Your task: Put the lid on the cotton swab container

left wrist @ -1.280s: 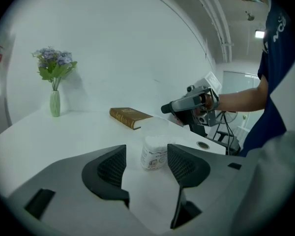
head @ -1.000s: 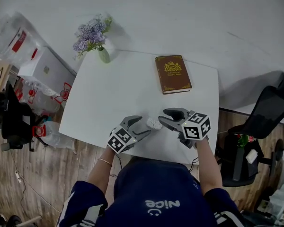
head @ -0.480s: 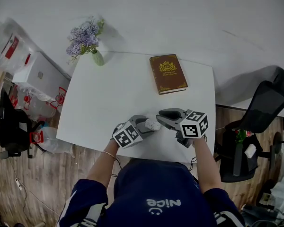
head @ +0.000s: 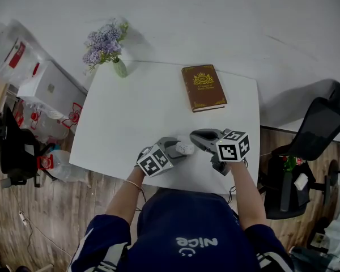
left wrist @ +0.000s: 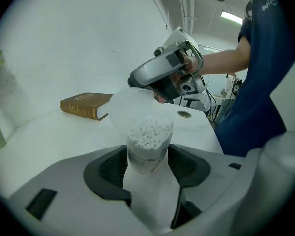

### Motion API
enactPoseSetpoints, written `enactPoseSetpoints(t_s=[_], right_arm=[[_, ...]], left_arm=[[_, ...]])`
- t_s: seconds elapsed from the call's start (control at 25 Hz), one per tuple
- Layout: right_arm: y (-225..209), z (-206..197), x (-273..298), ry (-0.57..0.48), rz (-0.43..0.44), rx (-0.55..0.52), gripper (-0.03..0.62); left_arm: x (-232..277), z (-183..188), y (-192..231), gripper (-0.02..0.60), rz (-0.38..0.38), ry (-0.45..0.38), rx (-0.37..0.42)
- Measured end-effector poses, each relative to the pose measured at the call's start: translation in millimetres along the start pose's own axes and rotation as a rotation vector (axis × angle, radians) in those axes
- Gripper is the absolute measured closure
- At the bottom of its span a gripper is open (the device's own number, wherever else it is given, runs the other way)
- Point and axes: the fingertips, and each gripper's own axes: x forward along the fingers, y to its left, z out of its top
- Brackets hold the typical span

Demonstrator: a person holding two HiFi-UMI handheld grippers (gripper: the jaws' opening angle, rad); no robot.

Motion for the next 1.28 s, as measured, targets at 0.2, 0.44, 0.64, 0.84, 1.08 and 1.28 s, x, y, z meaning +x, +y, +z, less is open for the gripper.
enactPoseSetpoints(t_s=[0.2, 0.44, 0.64, 0.84, 1.08, 1.28], right_arm=[[9.6, -6.8, -0.4, 0.028, 0.032, -0.018, 0.523], [21.4, -17.0, -1.1, 0.051, 0.052, -0.037, 0.523], [28.4, -28.1, 0.5, 0.07, 0.053, -0.049, 0.523], [32.4, -37.4, 1.1, 0.076, 0.047, -0.044, 0.523], [31.9, -48.4, 3.6, 0.09, 0.025, -0.053, 0.523], [33.2, -50.5, 4.6, 0.1, -0.011, -0.091, 0.523]], left_arm=[[1.0, -1.1, -0.1, 0.303, -0.002, -0.006, -0.021], [1.2, -1.7, 0.0, 0.304, 0.008, -0.004, -0.029], [1.3, -1.6, 0.6, 0.304, 0.022, -0.022, -0.057], [1.2, -1.7, -0.5, 0.304, 0.024, -0.028, -0.07], [2.5, -2.5, -0.6, 0.304, 0.031, -0.036, -0.087], [2.0, -3.0, -1.3, 0.304, 0.038, -0.037, -0.094]])
